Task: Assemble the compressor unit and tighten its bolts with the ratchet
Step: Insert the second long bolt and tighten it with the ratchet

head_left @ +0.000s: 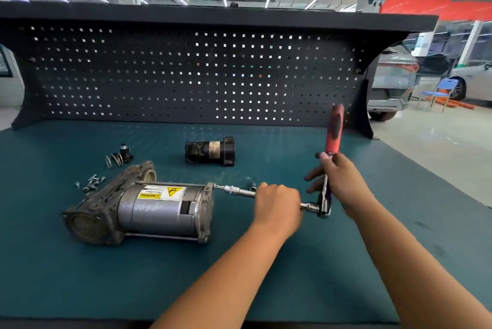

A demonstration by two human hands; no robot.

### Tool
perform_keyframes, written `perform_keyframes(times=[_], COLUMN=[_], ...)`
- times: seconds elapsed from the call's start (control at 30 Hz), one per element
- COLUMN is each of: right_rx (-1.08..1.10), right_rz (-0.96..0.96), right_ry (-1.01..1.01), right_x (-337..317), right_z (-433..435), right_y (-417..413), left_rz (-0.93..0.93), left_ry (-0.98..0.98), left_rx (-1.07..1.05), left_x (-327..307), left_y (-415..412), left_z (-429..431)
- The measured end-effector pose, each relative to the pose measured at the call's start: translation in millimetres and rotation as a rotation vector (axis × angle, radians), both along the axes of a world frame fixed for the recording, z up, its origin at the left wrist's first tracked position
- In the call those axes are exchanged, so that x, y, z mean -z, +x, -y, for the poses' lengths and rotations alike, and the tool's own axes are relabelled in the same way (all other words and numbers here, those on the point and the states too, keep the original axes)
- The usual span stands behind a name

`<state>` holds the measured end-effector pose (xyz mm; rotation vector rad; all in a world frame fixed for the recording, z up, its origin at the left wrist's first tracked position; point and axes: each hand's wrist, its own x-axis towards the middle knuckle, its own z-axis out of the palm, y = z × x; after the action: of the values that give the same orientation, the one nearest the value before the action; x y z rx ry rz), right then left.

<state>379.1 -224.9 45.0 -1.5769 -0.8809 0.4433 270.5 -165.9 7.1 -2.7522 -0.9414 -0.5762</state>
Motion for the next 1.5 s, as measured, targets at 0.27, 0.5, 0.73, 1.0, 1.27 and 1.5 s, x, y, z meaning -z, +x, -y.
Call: perform_keyframes(times=[0.27, 0.5, 0.73, 1.0, 1.27, 1.5], right_rx=[0.038, -0.02, 0.16, 0.038, 0.069, 0.12], right_rz=[0.029, 0.724, 0.285, 0.037, 0.305, 0.253], right_ry=[-0.17, 0.262, 0.053, -0.291, -0.588, 0.227], right_x=[27.4, 50.3, 17.5, -19.2, -7.2, 15.3], right_z=[3.3, 65.7, 6.1, -45.2, -52.2, -0.8], right_y=[2.5, -44.6, -9.2, 22.4, 18.6, -5.7], left_rz=[-0.03, 0.031, 0.039, 0.046, 0.08, -0.085], left_ry=[0.039, -0.143, -0.064, 0.083, -0.023, -0.046], left_rx=[0.053, -0.06, 0.0, -0.056, 0.017, 0.072], left_x=[-5.4, -24.2, -3.6, -8.4, -9.1, -18.0], left_y=[-4.1, 7.5, 4.2, 5.8, 6.6, -0.8], left_z=[-8.5, -15.5, -4.4, -8.3, -12.7, -12.0])
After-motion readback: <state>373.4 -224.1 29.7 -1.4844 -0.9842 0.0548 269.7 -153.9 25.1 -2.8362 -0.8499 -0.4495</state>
